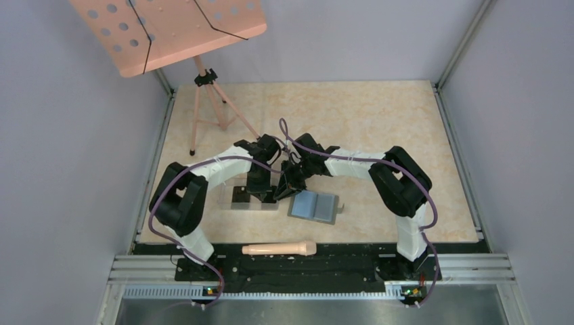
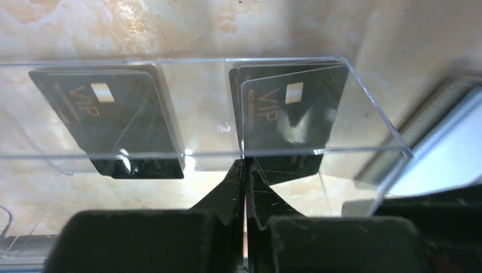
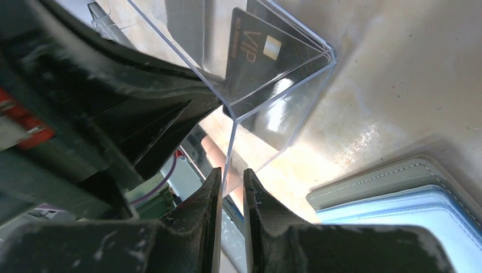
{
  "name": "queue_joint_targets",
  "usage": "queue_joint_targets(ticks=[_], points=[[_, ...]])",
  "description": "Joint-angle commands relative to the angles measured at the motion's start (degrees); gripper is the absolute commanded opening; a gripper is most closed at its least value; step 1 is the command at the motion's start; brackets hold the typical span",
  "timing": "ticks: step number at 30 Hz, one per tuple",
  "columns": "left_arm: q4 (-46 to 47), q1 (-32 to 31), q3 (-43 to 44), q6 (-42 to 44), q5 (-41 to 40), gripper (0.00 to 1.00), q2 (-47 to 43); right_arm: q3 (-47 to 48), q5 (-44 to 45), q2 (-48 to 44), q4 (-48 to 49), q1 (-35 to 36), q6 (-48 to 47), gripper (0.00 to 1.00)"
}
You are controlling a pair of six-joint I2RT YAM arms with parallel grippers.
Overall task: Put the credit cards into the card holder
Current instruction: Pick up the credit card from the storage box.
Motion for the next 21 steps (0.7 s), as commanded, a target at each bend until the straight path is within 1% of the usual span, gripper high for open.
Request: queue_joint_targets(ticks=[1,7,9,11,12,15,19,21], points=[[5.6,-1.0,1.3,-2.7,6.5,0.0,-6.0,0.7,-0.5,-0.9,1.0,0.9,-1.5,0.15],[7.4,-1.0,-0.1,-4.8,8.4,0.01,-8.9,0.5,-0.4,-1.1,0.9,0.9,-1.6,0.15],[8.5,-0.8,-1.0,-5.7,9.5,0.06,-9.5,0.4,-0.3,-1.1,0.8,0.9,-1.6,0.15],[9.7,-0.6,-1.9,-6.5,10.8,0.16,-9.6,0.5,-0.3,-1.1,0.8,1.0,-1.6,0.15],[10.2,-0.6,-2.3,-6.9,11.1,0.18,-9.5,0.4,-0.3,-1.2,0.8,0.9,-1.7,0.15],[10.5,-0.5,-3.3,-7.6,11.0,0.17,-8.3,0.3,-0.3,-1.1,0.8,0.9,-1.6,0.15],[9.2,-0.5,-4.1,-7.7,8.6,0.16,-7.4,0.5,-0.2,-1.4,0.6,0.9,-1.7,0.15],[8.7,-0.4,-4.4,-7.8,7.6,0.1,-7.6,0.5,-0.2,-1.5,0.6,1.0,-1.9,0.15]])
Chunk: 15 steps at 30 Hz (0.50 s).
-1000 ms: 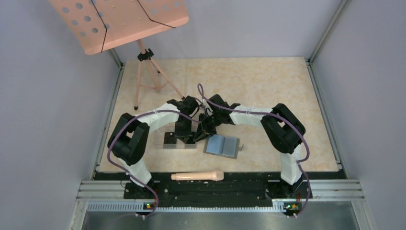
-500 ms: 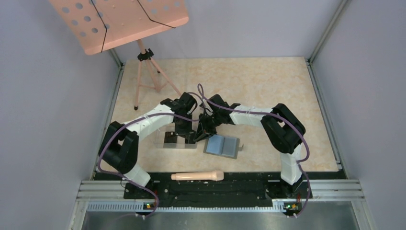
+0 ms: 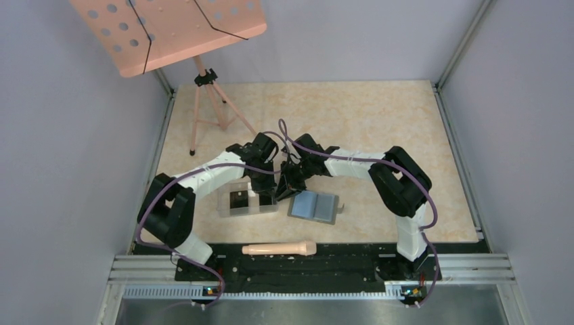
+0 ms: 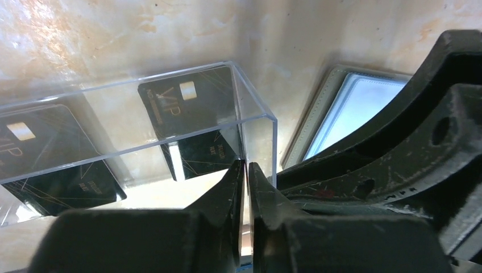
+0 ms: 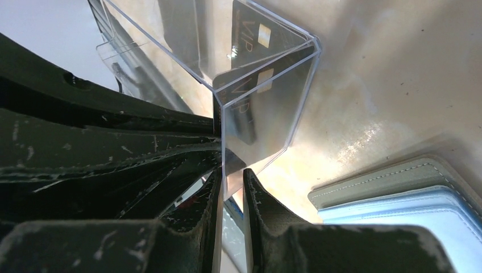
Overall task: Put the credit cards into the card holder
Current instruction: Pick up the credit card from the storage box.
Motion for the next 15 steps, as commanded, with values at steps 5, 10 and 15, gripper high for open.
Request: queue_joint_targets(ticks=[5,10,15], points=[[-1.1,-0.1,-1.1,-1.4,-3.4,0.0,-1.1,1.0,0.7,-1.9,0.5,0.9,-1.6,0.15],[-3.6,-0.1,-0.2,-1.1,-5.3,0.0,-5.5,1.7,2.5,-5.1,-0.8,0.6,-2.4,0.2],[-6.2,0.0,0.8,-1.5,-7.3,0.0,-14.1,-0.1,5.6,-12.5,-1.5,-1.2,-3.3,0.43]])
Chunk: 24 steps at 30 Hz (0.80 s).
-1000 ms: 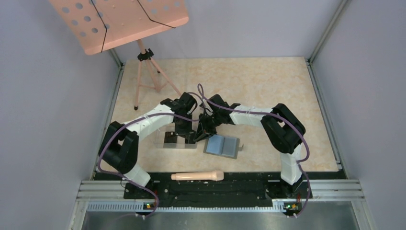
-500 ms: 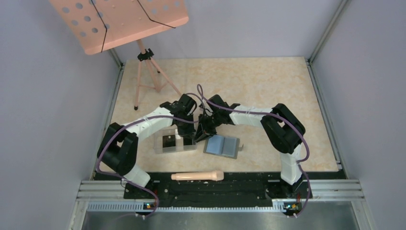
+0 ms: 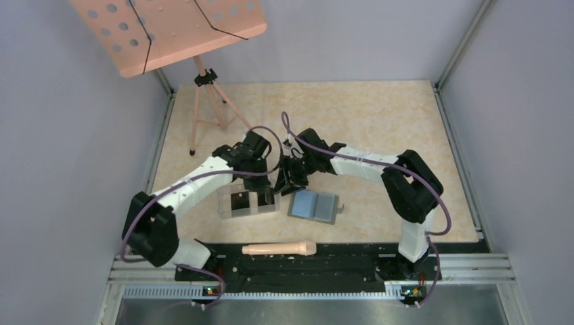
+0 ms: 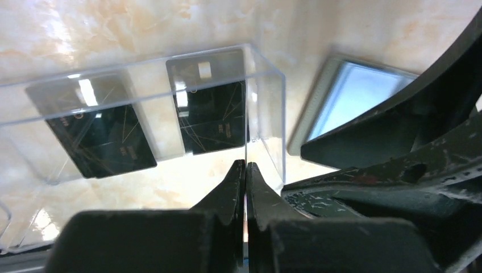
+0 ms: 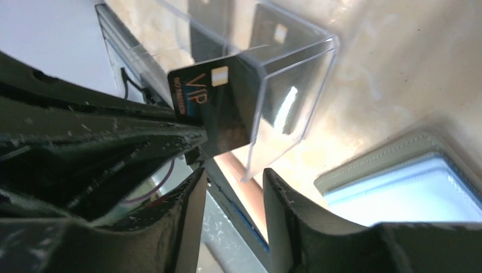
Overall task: Put the credit cards into the card holder
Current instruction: Pick up the credit card from the storage box, then insert the credit card into the card holder.
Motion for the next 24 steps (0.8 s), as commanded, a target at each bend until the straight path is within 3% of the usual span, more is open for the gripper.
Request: queue_joint_targets(ticks=[1,5,9,12,16,20,24], points=[[-2.5,0.0,1.1,-0.3,-2.8,0.0,-10.1,-0.9,3.3,-10.8,0.2,-1.6,-1.8,0.46],[0.0,0.1,-0.2,1.2,2.7,0.0,-17.0,-6.1,2.6,-18.3,2.2,-4.4,-1.3,0.62],[8.6,0.2,-4.3,0.8,12.4,0.0,-23.1,-14.4,-3.2,-26.4,7.4,-8.9,1.0,0.67],[20.2,0.4,-9.1,-2.7,22.9,0.0,-26.5,-20.4,-8.8,-31.6,13.9,-12.2,4.9,0.69],[38.7,0.4,-16.2,-10.7,32.4,0.0,-27.9,-26.4,-15.8,-35.6,24.2,-14.9,10.1,0.68],[49.5,0.5,-18.7,-15.2,38.2,0.0,-26.2,-29.5,-19.5,-36.9,31.0,-14.9,14.2,0.63],[51.4,0.4,-18.1,-15.9,42.4,0.0,-23.8,-32.7,-21.6,-36.8,40.3,-14.8,20.1,0.5]])
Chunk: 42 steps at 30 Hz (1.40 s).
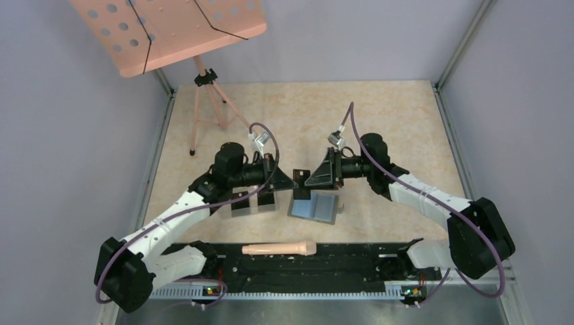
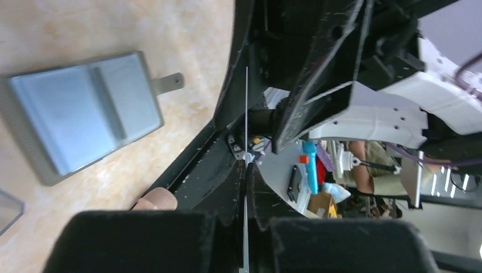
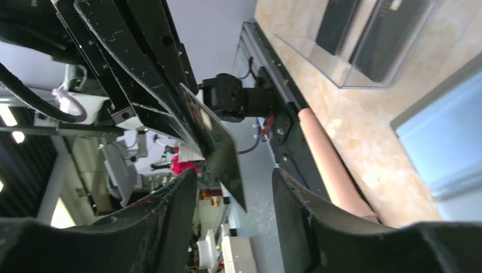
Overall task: Put the credit cards into the card holder
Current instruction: Insert the credit card into the card holder.
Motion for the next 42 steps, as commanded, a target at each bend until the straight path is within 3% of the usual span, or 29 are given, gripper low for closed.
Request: queue_joint_targets(ticks=[1,6,10,12,17,19,23,31,37,42], points=[[12.2,0.3,0.9,-3.5,8.5,0.0,1.7,-2.4,-5.4,-1.6,15.7,0.1,8.2,0.47],[12.0,0.3,1.1,-3.6,9.6,0.0,2.7,-3.6,-6.8,-0.3,24.4,0.4,13.4,0.36],[11.4,0.3,1.0,-3.1,9.5,0.0,2.9,-3.8,-7.2,0.3,28.0,1.0,15.4,0.11],[10.4,0.3,1.2,-2.6,8.9,0.1,2.9,-4.0,-7.2,0.4,28.1,1.1,15.4,0.0],[6.3,0.2,1.6,-0.1,5.1,0.49,2.7,-2.6,-5.3,-0.7,15.3,1.0,7.0,0.0],[1.5,0.3,2.5,2.3,2.0,0.54,3.4,-0.3,-2.1,-1.8,2.2,0.9,-0.8,0.0],[-13.0,0.1,6.5,7.7,-8.0,0.55,8.0,2.1,5.6,-3.5,-16.5,-0.6,-10.5,0.0],[-27.9,-4.0,18.6,12.5,-23.9,0.55,26.3,-4.0,9.3,-8.6,-22.0,-7.1,-12.0,0.0],[-31.0,-6.9,25.8,12.3,-27.6,0.56,37.9,-4.7,10.6,-8.8,-27.7,-8.5,-16.0,0.0],[-30.1,-7.1,26.2,10.8,-27.2,0.55,42.5,-4.9,11.3,-7.9,-29.7,-9.1,-18.2,0.0]])
